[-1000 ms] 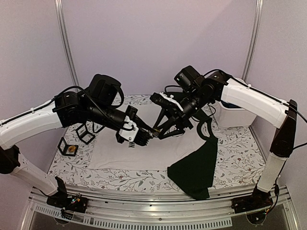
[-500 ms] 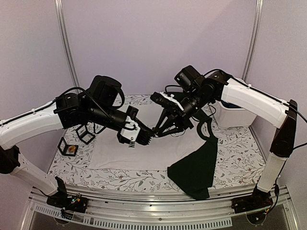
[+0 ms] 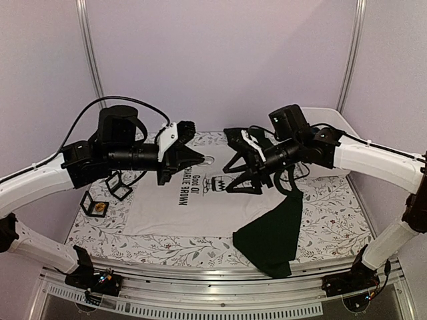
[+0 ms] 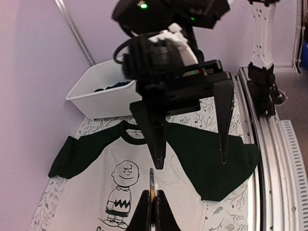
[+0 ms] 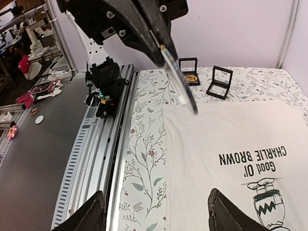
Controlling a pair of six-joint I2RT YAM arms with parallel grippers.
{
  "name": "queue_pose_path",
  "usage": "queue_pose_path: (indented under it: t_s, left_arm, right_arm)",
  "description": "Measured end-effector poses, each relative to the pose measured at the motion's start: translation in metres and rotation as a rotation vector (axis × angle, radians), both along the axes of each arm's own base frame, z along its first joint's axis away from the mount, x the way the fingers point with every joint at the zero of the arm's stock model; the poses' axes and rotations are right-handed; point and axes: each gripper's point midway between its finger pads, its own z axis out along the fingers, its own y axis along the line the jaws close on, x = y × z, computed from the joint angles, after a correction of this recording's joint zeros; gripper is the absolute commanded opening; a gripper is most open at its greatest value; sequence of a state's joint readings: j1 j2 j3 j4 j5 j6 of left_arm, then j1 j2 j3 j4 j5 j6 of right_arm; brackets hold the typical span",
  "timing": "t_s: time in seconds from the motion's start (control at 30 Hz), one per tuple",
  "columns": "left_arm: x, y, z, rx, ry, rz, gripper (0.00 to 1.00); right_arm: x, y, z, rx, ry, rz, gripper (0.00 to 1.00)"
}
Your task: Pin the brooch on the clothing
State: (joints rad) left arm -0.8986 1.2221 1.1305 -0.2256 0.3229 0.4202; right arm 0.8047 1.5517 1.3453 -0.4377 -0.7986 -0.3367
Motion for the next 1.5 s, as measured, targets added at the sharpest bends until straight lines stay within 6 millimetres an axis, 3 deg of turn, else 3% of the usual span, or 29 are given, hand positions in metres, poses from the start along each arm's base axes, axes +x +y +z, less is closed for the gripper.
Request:
queue_pose_path:
  t_s: [0.07, 0.17, 0.27, 0.37, 0.47, 0.57, 0.8, 1.0, 1.5]
  left_arm:
    - [0.005, 0.011, 0.011, -0.121, 0.097, 0.066, 0.00]
    - [0.009, 0.022, 0.031, -0.310, 0.203, 0.114, 0.00]
    - [0.005, 0.026, 0.048, -0.476, 0.281, 0.097, 0.00]
    - [-0.002, 0.030, 0.055, -0.597, 0.338, 0.055, 0.00]
    - [-0.009, 0.035, 0.059, -0.672, 0.349, 0.018, 0.00]
    - [-0.017, 0.042, 0.068, -0.740, 0.335, -0.015, 0.00]
    - [-0.031, 0.058, 0.088, -0.840, 0.268, -0.066, 0.00]
    - [-0.031, 0.062, 0.085, -0.856, 0.252, -0.055, 0.00]
    - [-0.029, 0.063, 0.081, -0.847, 0.224, -0.035, 0.00]
  right_arm:
    - [0.003, -0.005, 0.007, 0.088, -0.023, -0.085, 0.55]
    - [0.009, -0.005, 0.023, 0.240, -0.029, -0.195, 0.53]
    - [0.011, 0.010, 0.043, 0.377, -0.025, -0.256, 0.54]
    - [0.000, 0.031, 0.074, 0.507, -0.039, -0.230, 0.54]
    - [-0.005, 0.048, 0.104, 0.610, -0.047, -0.192, 0.44]
    - [-0.004, 0.053, 0.120, 0.678, -0.043, -0.169, 0.34]
    - [-0.007, 0.062, 0.120, 0.694, 0.000, -0.114, 0.29]
    - [-0.010, 0.075, 0.123, 0.690, 0.027, -0.050, 0.28]
    - [-0.019, 0.083, 0.122, 0.676, 0.061, 0.018, 0.00]
